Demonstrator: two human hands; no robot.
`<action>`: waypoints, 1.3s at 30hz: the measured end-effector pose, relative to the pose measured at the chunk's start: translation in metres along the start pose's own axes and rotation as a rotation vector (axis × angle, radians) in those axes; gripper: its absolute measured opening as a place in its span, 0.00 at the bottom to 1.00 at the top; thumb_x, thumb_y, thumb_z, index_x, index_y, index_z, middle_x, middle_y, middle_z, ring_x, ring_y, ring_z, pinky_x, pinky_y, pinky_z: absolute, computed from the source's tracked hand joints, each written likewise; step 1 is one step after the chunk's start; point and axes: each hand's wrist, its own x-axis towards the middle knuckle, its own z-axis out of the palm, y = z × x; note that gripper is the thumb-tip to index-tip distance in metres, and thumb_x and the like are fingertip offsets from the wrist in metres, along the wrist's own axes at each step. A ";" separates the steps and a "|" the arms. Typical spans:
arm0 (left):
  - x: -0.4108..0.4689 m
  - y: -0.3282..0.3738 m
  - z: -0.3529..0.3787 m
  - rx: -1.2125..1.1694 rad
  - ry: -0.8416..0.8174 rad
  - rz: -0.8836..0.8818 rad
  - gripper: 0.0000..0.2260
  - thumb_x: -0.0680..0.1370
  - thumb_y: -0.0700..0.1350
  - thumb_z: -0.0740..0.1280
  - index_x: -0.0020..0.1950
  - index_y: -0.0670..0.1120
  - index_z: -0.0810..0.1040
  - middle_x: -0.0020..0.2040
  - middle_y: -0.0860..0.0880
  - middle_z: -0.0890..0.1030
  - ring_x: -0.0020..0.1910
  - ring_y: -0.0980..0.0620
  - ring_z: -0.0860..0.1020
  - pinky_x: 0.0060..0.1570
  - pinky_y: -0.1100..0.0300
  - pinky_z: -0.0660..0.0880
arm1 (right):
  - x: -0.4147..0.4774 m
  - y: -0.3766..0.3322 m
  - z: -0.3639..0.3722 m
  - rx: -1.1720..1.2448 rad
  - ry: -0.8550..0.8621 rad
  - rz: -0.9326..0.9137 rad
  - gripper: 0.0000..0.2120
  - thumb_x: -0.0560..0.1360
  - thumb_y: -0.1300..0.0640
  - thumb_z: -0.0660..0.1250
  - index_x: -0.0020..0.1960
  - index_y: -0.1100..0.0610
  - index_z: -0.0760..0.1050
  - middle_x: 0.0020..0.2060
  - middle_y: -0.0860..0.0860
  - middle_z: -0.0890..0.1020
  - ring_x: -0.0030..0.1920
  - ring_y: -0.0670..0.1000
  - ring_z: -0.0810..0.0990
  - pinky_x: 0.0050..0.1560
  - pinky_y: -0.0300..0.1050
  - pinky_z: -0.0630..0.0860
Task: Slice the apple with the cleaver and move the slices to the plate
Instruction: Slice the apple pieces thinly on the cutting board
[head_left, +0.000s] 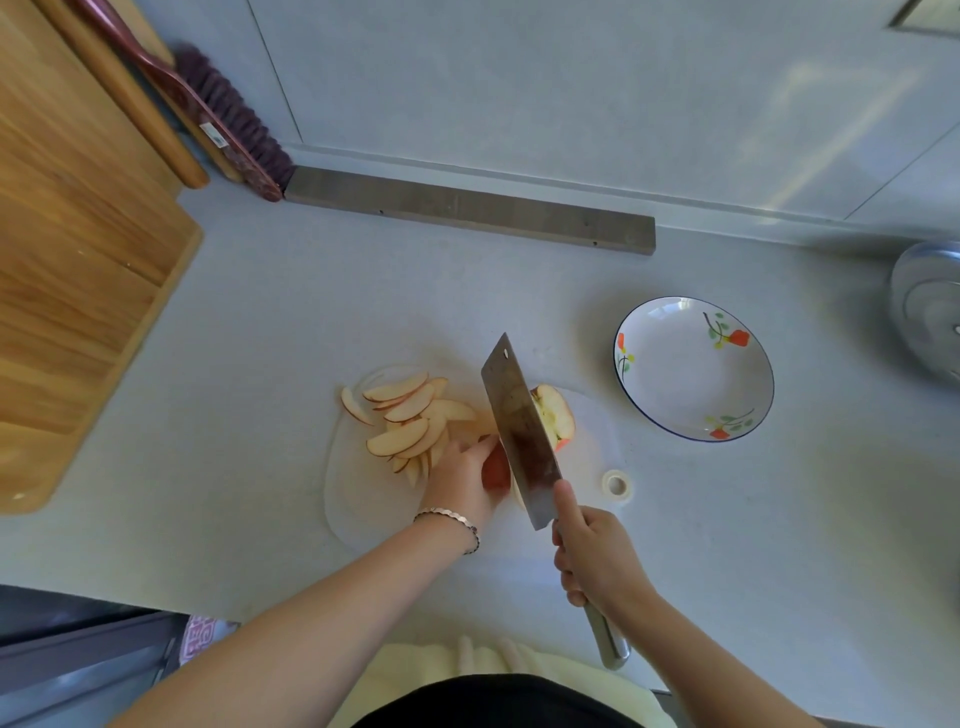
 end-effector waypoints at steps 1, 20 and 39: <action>0.000 0.001 -0.001 -0.022 -0.007 -0.019 0.18 0.75 0.44 0.67 0.64 0.52 0.73 0.55 0.45 0.73 0.55 0.45 0.75 0.51 0.63 0.69 | -0.001 0.000 0.000 0.004 0.002 0.000 0.25 0.78 0.38 0.53 0.36 0.59 0.65 0.25 0.51 0.66 0.20 0.48 0.62 0.24 0.37 0.61; 0.006 -0.003 -0.006 -0.203 0.008 -0.236 0.23 0.71 0.38 0.72 0.65 0.44 0.74 0.54 0.45 0.81 0.53 0.48 0.77 0.50 0.63 0.68 | -0.013 -0.014 0.003 0.088 -0.002 -0.028 0.26 0.79 0.38 0.51 0.33 0.58 0.63 0.20 0.49 0.64 0.18 0.47 0.62 0.23 0.37 0.63; 0.008 0.002 -0.005 -0.533 0.087 -0.465 0.19 0.70 0.38 0.73 0.60 0.42 0.77 0.47 0.44 0.81 0.49 0.42 0.81 0.54 0.48 0.78 | -0.012 -0.013 0.007 -0.026 0.018 -0.048 0.26 0.79 0.39 0.50 0.36 0.60 0.65 0.24 0.52 0.66 0.19 0.46 0.64 0.22 0.36 0.64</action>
